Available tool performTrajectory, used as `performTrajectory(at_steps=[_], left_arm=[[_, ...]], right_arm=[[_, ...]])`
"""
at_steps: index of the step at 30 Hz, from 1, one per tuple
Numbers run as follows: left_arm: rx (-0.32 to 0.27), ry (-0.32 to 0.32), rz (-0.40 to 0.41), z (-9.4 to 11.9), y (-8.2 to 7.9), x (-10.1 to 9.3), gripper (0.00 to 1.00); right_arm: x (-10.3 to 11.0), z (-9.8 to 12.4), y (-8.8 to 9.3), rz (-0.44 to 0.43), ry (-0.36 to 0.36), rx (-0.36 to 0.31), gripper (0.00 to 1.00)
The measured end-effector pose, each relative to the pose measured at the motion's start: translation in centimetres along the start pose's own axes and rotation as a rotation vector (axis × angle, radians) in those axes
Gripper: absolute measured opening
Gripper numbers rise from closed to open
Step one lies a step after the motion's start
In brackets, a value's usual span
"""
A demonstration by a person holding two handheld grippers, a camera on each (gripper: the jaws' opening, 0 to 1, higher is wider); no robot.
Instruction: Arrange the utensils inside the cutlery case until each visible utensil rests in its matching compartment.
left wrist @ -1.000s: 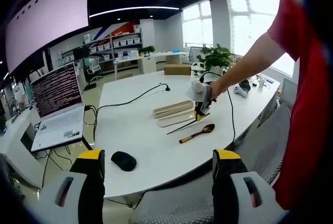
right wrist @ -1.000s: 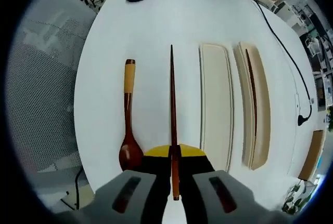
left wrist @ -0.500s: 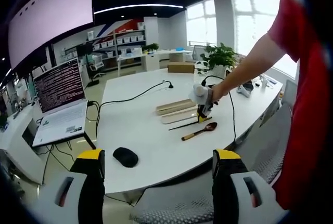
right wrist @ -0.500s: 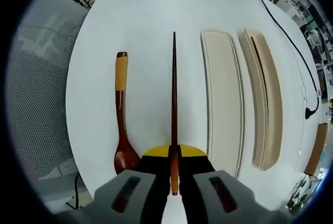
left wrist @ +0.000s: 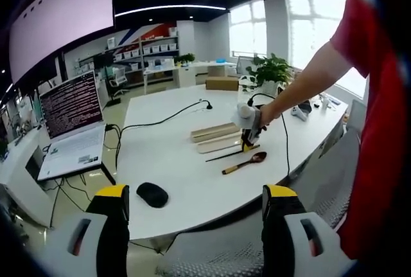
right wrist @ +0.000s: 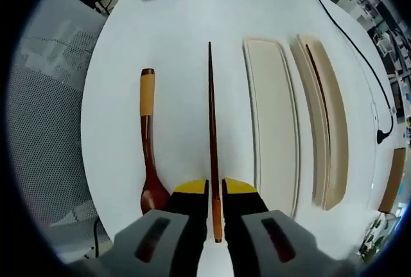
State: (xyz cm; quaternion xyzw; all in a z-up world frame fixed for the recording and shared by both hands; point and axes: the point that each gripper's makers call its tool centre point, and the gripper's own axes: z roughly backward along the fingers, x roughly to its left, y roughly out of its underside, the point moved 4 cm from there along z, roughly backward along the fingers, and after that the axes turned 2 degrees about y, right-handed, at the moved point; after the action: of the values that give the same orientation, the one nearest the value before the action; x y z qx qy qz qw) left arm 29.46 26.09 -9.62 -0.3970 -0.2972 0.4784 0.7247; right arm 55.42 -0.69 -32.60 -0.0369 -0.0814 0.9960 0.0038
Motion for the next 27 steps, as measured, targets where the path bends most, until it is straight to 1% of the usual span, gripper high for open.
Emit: performTrajectory(at_steps=[4,10,14,18,21,23,27], left_arm=[[0.005,0.0,-0.002,0.01,0.12,-0.06,0.88],[0.006,-0.005,0.004,0.13,0.17,0.09,0.88],[0.008,-0.009,0.004,0.23,0.34,0.26,0.88],[0.001,-0.007,0.016,0.23,0.44,0.31,0.88],[-0.006,-0.006,0.022,0.18,0.26,0.25,0.88],[-0.002,-0.007,0.014,0.11,0.24,0.34,0.88],[-0.005,-0.002,0.01,-0.05,0.05,0.34,0.88]], right_arm=[[0.14,0.26,-0.7,0.008,0.003,-0.011,0.05],[0.0,-0.08,-1.11,0.024,0.004,0.005,0.02],[-0.07,-0.15,-0.96,0.022,0.002,0.019,0.01],[-0.09,-0.28,-0.97,0.056,0.007,0.023,0.01],[0.01,-0.3,-0.86,0.054,0.01,0.022,0.01],[0.12,-0.29,-0.77,0.039,-0.002,0.022,0.01],[-0.19,0.11,-0.85,0.037,0.001,0.016,0.01]])
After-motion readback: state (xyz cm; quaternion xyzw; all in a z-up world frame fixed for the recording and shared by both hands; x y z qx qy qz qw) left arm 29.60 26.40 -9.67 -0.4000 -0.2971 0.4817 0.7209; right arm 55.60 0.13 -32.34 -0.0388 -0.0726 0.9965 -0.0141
